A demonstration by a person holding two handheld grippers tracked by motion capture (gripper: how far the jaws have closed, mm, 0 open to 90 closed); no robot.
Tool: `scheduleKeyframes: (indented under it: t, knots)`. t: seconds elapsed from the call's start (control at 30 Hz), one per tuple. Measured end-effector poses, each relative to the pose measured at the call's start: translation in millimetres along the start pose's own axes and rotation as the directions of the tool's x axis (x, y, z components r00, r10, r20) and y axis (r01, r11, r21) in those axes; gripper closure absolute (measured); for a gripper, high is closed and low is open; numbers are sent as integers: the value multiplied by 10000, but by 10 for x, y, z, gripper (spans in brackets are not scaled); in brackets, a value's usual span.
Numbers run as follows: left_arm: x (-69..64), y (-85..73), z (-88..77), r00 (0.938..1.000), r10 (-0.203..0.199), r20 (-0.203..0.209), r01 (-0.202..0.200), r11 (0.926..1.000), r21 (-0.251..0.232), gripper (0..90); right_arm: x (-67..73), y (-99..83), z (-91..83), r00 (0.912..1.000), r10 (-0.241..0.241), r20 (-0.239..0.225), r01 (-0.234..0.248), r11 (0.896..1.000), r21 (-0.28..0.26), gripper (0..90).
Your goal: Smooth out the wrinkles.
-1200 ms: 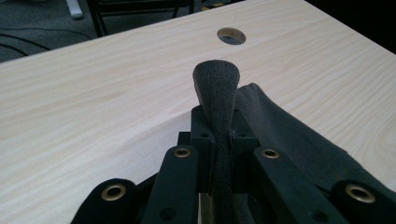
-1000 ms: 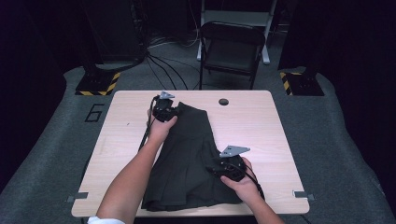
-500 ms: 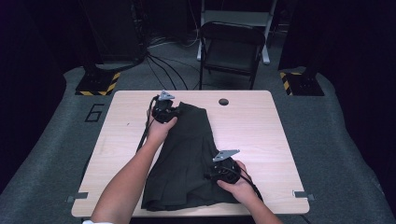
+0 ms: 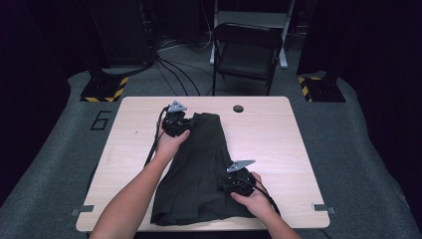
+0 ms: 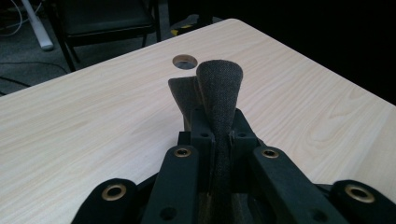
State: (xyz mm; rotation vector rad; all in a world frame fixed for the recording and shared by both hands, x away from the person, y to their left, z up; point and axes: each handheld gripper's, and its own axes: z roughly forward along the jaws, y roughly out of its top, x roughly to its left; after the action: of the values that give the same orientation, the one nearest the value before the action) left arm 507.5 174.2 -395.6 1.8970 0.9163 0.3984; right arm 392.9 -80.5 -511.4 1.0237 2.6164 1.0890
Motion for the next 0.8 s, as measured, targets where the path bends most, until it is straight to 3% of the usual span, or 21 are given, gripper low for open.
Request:
scheduleKeyframes:
  t: [0.17,0.37,0.67,0.8]
  knots:
    - [-57,6,-109,9998,131,140,-130,9999,-77,843,11,1,0,9995,-273,135,272,9996,42,558]
    - [-142,-95,-201,9980,207,590,-200,9997,-119,844,28,5,4,9997,-123,215,121,9999,69,564]
    - [-266,-213,-323,9931,200,1157,-172,9995,-246,844,41,9,1,9992,-297,283,292,9994,183,564]
    - [-306,-244,-405,9911,426,1259,-394,9988,-280,844,42,8,1,9992,-272,291,267,9995,177,564]
